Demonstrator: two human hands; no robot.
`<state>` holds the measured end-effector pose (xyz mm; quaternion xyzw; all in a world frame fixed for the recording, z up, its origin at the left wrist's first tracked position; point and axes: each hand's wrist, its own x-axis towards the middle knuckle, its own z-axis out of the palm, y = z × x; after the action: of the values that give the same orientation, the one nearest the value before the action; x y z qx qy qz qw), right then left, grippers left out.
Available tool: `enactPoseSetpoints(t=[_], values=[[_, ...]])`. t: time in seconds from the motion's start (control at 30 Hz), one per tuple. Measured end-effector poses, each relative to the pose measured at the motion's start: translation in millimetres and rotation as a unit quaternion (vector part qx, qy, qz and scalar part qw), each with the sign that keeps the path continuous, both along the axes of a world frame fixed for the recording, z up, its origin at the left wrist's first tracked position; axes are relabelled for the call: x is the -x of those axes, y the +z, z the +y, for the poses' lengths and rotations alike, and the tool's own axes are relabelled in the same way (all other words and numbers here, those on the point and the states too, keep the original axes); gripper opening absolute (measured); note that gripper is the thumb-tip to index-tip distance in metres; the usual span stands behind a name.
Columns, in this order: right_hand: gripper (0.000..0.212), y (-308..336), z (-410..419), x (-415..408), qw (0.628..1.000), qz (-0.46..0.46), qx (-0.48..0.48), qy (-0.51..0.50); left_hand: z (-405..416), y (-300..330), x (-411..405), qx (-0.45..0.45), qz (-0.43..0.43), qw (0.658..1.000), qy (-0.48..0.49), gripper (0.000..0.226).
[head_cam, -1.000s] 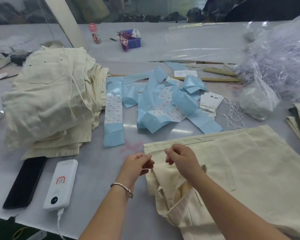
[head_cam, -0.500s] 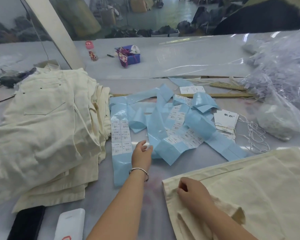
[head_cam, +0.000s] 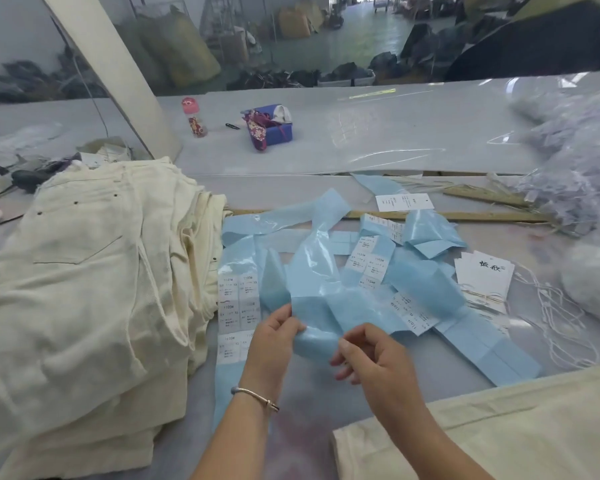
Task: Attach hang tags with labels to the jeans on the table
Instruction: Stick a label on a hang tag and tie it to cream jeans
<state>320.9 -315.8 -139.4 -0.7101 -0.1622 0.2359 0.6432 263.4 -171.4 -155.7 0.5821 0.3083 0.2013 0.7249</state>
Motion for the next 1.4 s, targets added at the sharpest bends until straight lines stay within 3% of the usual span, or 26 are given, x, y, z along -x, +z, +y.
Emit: enactPoseSetpoints(t=[0.03,0.13,0.23,0.27,0.33,0.4,0.5,0.7,0.8,0.87,0.97,1.13,1.3,1.4], values=[[0.004,0.4,6.3,-1.7,0.999,0.034,0.011,0.011,-1.5,2.4,1.7,-0.050,0.008,0.999,-0.004,0.035],[0.031,-6.6,19.9,-8.8,0.995,0.057,0.071,0.043,-9.6,2.4,6.7,-0.234,0.060,0.970,-0.041,0.020],[0.064,-11.6,28.8,-17.3,0.993,0.012,0.104,0.046,-12.5,-5.5,11.3,-0.511,0.181,0.840,-0.021,0.014],[0.072,-14.7,31.5,-21.0,0.991,0.003,0.126,0.046,-14.4,-6.9,12.1,-0.547,0.177,0.818,-0.013,0.014],[0.061,-17.6,34.8,-28.3,0.990,0.003,0.138,0.023,-17.7,-11.8,14.5,-0.569,0.150,0.809,0.008,0.009],[0.040,-18.0,34.2,-34.6,0.995,0.055,0.083,-0.021,-16.9,-16.2,17.2,-0.519,0.159,0.838,0.059,0.008],[0.027,-19.5,31.7,-44.2,0.990,0.142,-0.003,-0.023,-4.1,-25.0,20.4,-0.379,0.174,0.897,0.146,0.008],[0.021,-21.1,24.4,-69.9,0.991,0.111,0.017,-0.075,35.5,-30.6,30.4,-0.227,0.189,0.929,0.222,0.019],[0.017,-26.0,22.8,-75.9,0.993,0.091,0.034,-0.068,43.8,-28.0,31.4,0.037,0.067,0.966,0.245,0.026],[0.015,-30.2,23.8,-74.1,0.992,0.089,0.048,-0.072,43.8,-23.9,29.9,0.212,-0.014,0.947,0.240,0.027],[0.015,-35.1,24.3,-71.6,0.991,0.080,0.072,-0.081,43.6,-22.1,31.5,0.345,-0.050,0.906,0.240,0.028],[0.016,-38.0,27.2,-69.5,0.992,0.062,0.087,-0.062,44.9,-22.0,33.8,0.420,-0.035,0.879,0.222,0.022],[0.019,-40.9,35.3,-63.0,0.992,0.090,0.080,0.031,44.2,-21.0,38.1,0.375,0.006,0.918,0.128,0.010],[0.019,-47.7,43.3,-60.6,0.987,0.078,0.126,0.054,42.7,-23.3,41.6,0.396,-0.018,0.913,0.091,0.009]])
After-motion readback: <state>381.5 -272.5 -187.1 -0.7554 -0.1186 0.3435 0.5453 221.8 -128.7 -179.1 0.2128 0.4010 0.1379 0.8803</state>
